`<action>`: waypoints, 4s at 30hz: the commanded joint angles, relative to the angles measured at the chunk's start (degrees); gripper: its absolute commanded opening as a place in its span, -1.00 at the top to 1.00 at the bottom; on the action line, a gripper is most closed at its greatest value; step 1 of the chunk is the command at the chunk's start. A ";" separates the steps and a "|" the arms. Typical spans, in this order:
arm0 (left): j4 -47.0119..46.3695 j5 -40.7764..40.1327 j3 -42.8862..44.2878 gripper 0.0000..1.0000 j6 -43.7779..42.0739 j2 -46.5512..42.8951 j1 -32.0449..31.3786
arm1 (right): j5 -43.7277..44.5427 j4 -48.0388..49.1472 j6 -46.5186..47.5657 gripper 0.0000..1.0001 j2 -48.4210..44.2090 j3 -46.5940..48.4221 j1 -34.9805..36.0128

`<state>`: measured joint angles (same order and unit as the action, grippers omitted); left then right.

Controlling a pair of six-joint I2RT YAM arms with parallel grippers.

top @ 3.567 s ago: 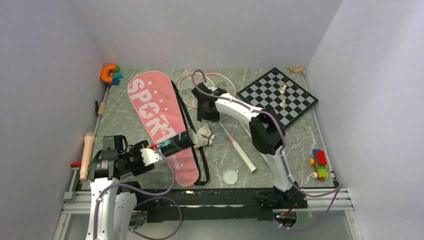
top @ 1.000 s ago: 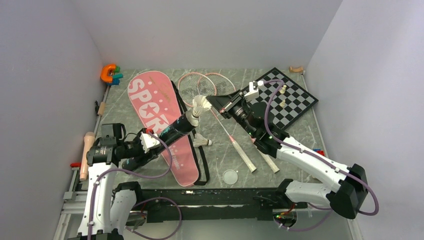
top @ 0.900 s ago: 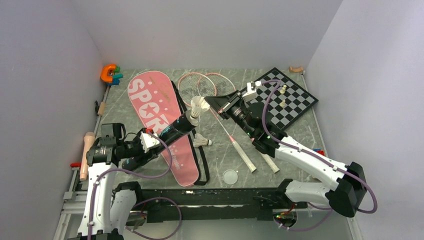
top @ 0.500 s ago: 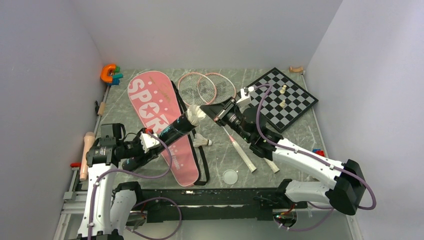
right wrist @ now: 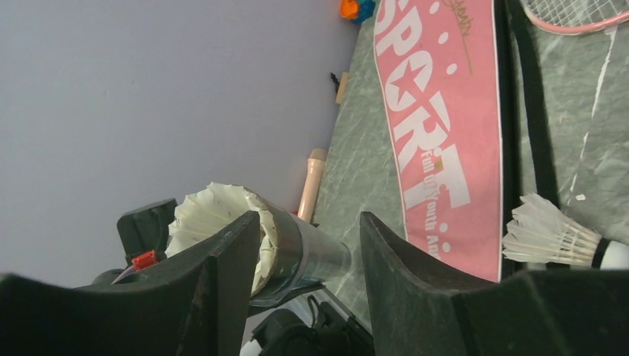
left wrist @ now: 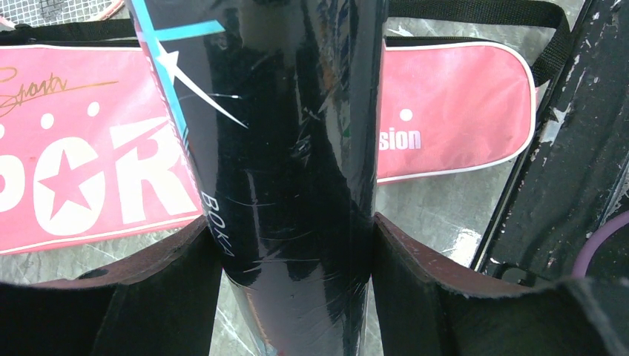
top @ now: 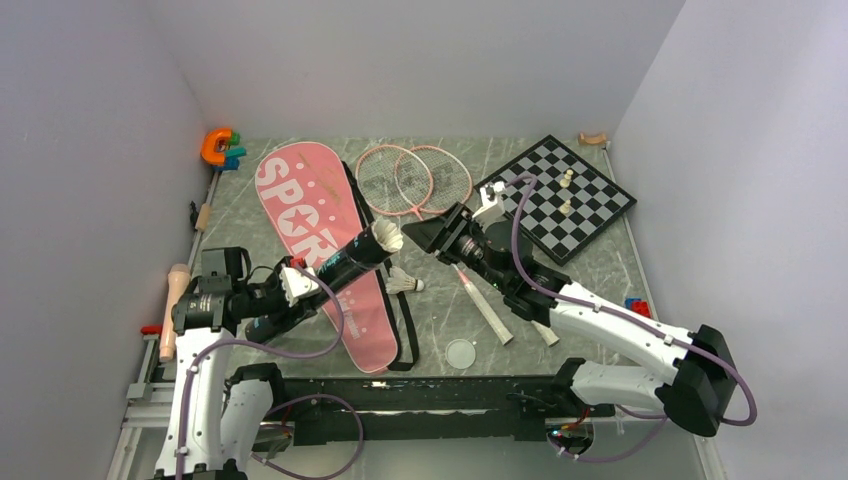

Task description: Pack up the badminton gear

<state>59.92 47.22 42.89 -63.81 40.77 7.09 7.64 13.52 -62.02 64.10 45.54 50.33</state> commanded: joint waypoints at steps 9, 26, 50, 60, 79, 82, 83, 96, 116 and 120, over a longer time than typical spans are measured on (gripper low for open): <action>1.01 3.23 2.19 1.00 -3.12 -0.78 0.11 | -8.03 -6.76 6.90 -0.23 4.04 8.20 -1.15; 0.80 4.06 2.81 1.00 -4.91 0.53 -0.14 | -14.47 -12.80 11.91 -0.21 11.67 12.99 -0.24; 0.89 -1.68 -5.98 1.00 -5.07 -1.67 -0.41 | -13.12 -39.11 20.20 -0.63 2.31 12.61 -14.12; 2.91 -4.06 -6.95 1.00 -5.72 -5.59 -0.16 | -0.39 -41.05 17.48 -0.55 21.31 18.50 -2.21; 10.92 -3.36 -7.32 1.00 -12.06 -11.48 -0.06 | 6.92 -49.27 21.23 -0.28 48.62 41.71 2.74; 10.78 -2.97 -7.13 1.00 -12.36 -11.32 -0.07 | 9.99 -51.51 22.11 -0.15 49.24 43.53 3.72; 10.66 -2.87 -7.12 1.00 -12.47 -11.19 -0.06 | 10.82 -52.14 22.38 -0.12 49.20 43.92 3.95; 10.27 -2.03 -5.84 1.00 -12.52 -10.56 -0.06 | 16.08 -56.79 25.12 0.66 46.81 44.95 4.53; 4.83 1.25 -4.30 1.00 -5.61 -6.29 -0.06 | -1.76 -44.04 18.72 1.00 3.70 25.84 -14.69; 3.24 1.72 -3.89 1.00 -4.43 -4.88 -0.08 | -8.72 -32.44 12.48 1.00 -5.74 18.37 -16.21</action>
<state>66.67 44.10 36.03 -70.19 34.89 6.79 10.55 -32.60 -42.65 64.90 68.55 33.52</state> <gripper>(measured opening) 0.668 0.011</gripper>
